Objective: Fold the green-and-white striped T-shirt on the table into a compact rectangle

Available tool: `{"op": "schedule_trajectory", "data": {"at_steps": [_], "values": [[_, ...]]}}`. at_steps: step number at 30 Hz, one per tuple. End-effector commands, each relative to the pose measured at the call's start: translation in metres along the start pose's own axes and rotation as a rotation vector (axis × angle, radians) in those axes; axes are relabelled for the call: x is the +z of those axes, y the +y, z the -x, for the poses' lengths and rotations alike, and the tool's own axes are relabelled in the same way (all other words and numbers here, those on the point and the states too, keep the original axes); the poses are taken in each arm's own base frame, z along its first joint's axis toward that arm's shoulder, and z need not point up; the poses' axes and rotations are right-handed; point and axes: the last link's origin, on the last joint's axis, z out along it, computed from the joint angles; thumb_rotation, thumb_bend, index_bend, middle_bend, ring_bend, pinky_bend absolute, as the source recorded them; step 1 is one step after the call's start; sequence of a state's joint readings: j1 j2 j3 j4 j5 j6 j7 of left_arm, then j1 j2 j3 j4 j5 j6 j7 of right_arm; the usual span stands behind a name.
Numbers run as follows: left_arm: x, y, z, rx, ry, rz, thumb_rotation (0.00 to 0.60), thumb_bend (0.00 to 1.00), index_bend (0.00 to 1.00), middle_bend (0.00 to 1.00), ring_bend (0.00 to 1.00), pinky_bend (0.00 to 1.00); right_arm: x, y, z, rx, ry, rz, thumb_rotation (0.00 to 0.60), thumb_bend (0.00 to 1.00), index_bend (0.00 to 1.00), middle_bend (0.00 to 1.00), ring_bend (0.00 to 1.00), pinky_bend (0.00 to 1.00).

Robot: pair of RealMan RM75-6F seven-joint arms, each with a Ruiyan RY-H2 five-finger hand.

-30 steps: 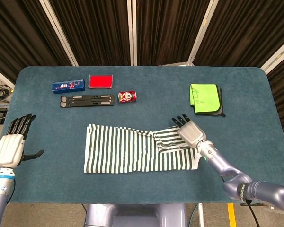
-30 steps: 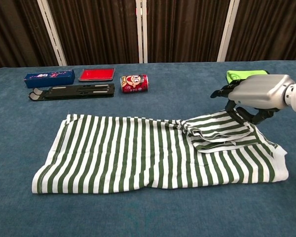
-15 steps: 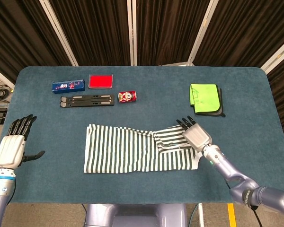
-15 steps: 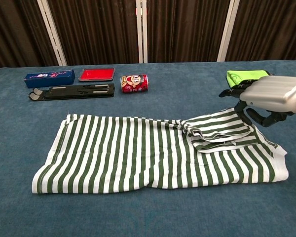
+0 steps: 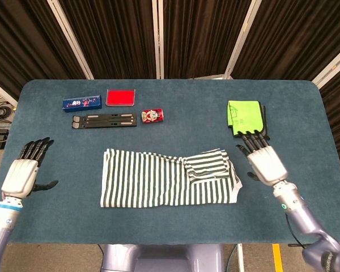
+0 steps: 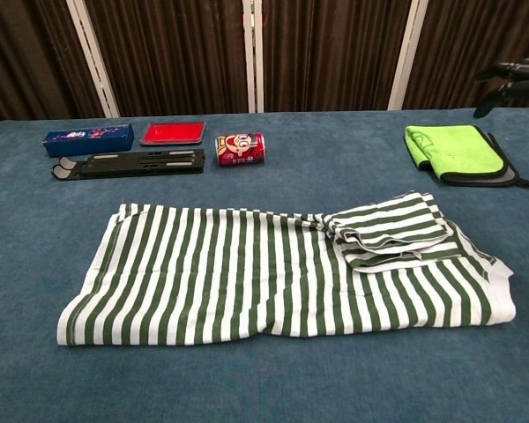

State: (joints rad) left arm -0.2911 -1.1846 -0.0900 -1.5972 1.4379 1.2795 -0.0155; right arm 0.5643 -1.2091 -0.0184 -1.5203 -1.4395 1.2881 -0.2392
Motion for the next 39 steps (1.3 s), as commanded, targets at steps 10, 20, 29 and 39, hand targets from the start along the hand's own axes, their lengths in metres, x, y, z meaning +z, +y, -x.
{"op": "schedule_trajectory", "data": {"at_steps": [10, 20, 29, 39], "values": [[0.072, 0.025, 0.046, 0.091, -0.134, 0.463, 0.6, 0.03, 0.33, 0.0, 0.0, 0.0, -0.078, 0.023, 0.0, 0.17, 0.108, 0.288, 0.6, 0.0, 0.02, 0.0, 0.0, 0.0], [0.088, 0.035, 0.073, 0.222, -0.24, 0.573, 0.6, 0.05, 0.36, 0.0, 0.0, 0.0, -0.086, 0.034, -0.004, 0.189, 0.146, 0.361, 0.6, 0.0, 0.02, 0.0, 0.0, 0.0], [0.093, 0.027, 0.085, 0.308, -0.278, 0.605, 0.6, 0.06, 0.39, 0.0, 0.0, 0.0, -0.088, 0.037, -0.006, 0.204, 0.159, 0.364, 0.6, 0.0, 0.03, 0.0, 0.0, 0.0], [0.108, 0.037, 0.098, 0.349, -0.249, 0.646, 0.6, 0.13, 0.4, 0.0, 0.0, 0.0, -0.087, 0.04, -0.001, 0.211, 0.14, 0.385, 0.6, 0.0, 0.08, 0.0, 0.0, 0.0]]}}
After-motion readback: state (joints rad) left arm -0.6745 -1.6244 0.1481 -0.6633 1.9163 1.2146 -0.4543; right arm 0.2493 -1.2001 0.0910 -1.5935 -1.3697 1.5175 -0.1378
